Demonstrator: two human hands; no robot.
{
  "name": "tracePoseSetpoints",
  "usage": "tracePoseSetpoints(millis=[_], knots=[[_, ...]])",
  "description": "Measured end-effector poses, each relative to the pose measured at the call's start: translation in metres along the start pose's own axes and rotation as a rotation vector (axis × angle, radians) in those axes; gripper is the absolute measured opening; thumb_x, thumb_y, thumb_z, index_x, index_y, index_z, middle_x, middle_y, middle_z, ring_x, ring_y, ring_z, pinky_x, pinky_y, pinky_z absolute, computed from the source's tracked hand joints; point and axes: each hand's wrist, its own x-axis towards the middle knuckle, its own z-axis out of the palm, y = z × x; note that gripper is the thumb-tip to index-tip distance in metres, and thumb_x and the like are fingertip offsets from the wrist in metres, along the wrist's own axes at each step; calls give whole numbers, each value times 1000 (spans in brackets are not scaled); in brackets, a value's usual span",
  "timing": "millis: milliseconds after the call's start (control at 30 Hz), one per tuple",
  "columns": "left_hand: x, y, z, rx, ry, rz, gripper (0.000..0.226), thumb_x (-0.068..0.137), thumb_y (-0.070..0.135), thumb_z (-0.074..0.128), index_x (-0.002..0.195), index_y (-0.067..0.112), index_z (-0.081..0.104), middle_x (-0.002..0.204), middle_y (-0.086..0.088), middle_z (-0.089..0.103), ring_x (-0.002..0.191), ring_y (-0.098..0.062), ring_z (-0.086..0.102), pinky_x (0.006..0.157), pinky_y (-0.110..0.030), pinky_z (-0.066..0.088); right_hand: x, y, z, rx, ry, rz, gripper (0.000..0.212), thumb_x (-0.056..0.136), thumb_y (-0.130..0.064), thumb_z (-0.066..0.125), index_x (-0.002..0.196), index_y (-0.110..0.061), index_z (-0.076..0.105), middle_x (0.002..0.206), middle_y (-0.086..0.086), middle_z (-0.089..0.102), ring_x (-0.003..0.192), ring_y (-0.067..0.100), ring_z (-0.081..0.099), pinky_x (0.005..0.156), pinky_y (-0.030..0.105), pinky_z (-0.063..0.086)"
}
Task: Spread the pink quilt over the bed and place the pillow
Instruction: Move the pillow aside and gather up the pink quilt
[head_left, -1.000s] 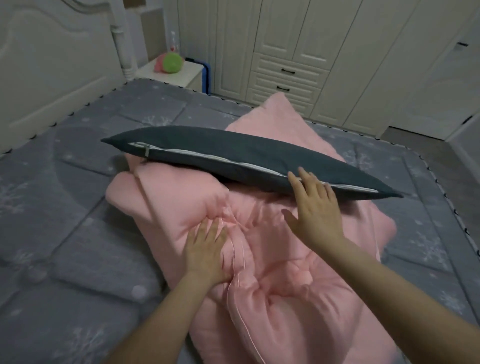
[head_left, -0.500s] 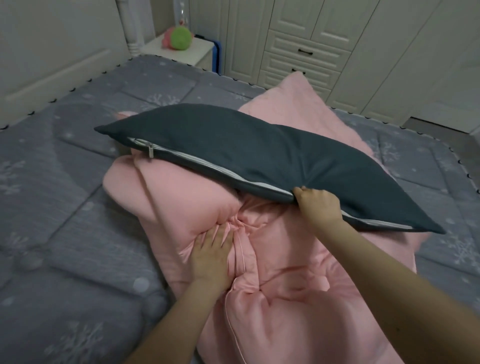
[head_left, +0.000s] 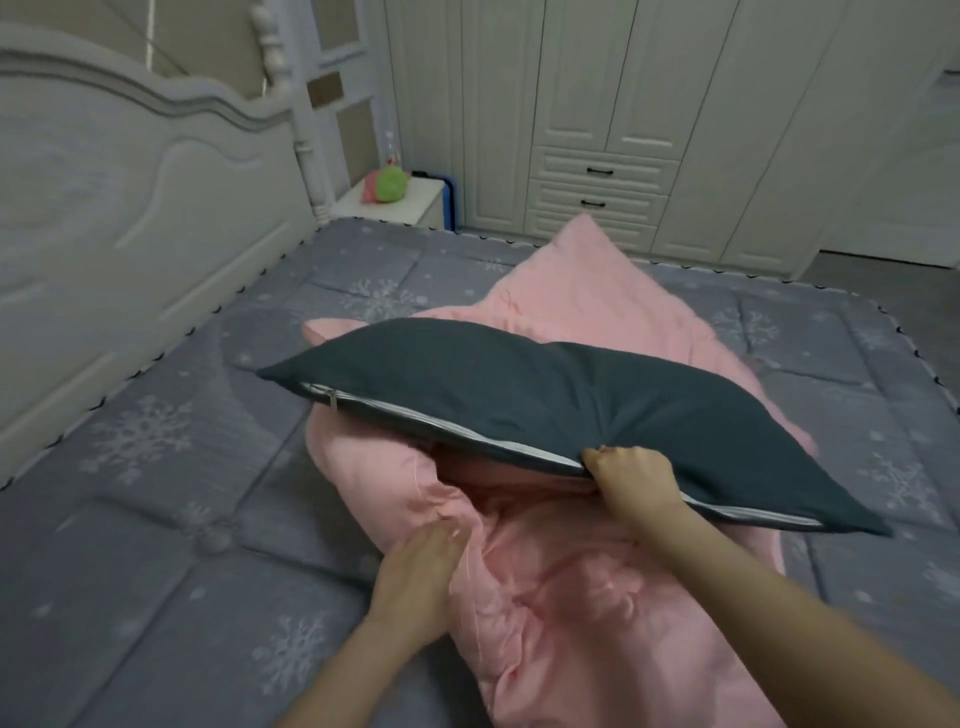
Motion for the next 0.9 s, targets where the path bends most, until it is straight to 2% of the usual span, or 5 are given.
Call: tracePoseSetpoints(millis=[67, 200, 433, 700, 900], knots=[[-8, 15, -38, -71, 185, 107, 57, 50, 18, 72, 106, 23, 59, 101, 3, 64, 90, -17, 60, 76, -26, 44, -20, 6, -13, -10, 31, 29, 21, 89, -12, 50, 108, -17, 58, 104, 3, 68, 98, 25, 66, 61, 27, 33], [-19, 51, -115, 28, 443, 229, 55, 64, 25, 68, 118, 18, 58, 122, -5, 60, 112, -22, 50, 93, -36, 39, -73, 14, -53, 26, 159, -15, 36, 31, -23, 92, 54, -23, 64, 43, 1, 57, 40, 16, 59, 43, 18, 21], [-58, 115, -190, 221, 328, 17, 117, 34, 39, 86, 139, 19, 37, 142, -11, 43, 133, -27, 38, 111, -46, 24, -196, 67, -118, 96, 342, -11, 20, 92, -15, 43, 106, -16, 57, 108, 4, 63, 101, 28, 62, 60, 28, 29], [-103, 209, -255, 237, 363, 197, 82, 53, 48, 80, 121, 21, 45, 103, -7, 60, 86, -28, 62, 69, -36, 53, -348, 123, -185, -75, 347, -2, 26, 95, -22, 42, 119, -29, 49, 118, -6, 60, 104, 21, 61, 67, 31, 40], [-161, 304, -238, 102, 219, 295, 42, 87, 34, 55, 127, 23, 47, 120, -3, 55, 108, -30, 53, 75, -38, 46, -473, 139, -175, -157, 222, 103, 24, 96, -24, 39, 113, -29, 54, 117, -4, 62, 107, 25, 60, 72, 29, 38]])
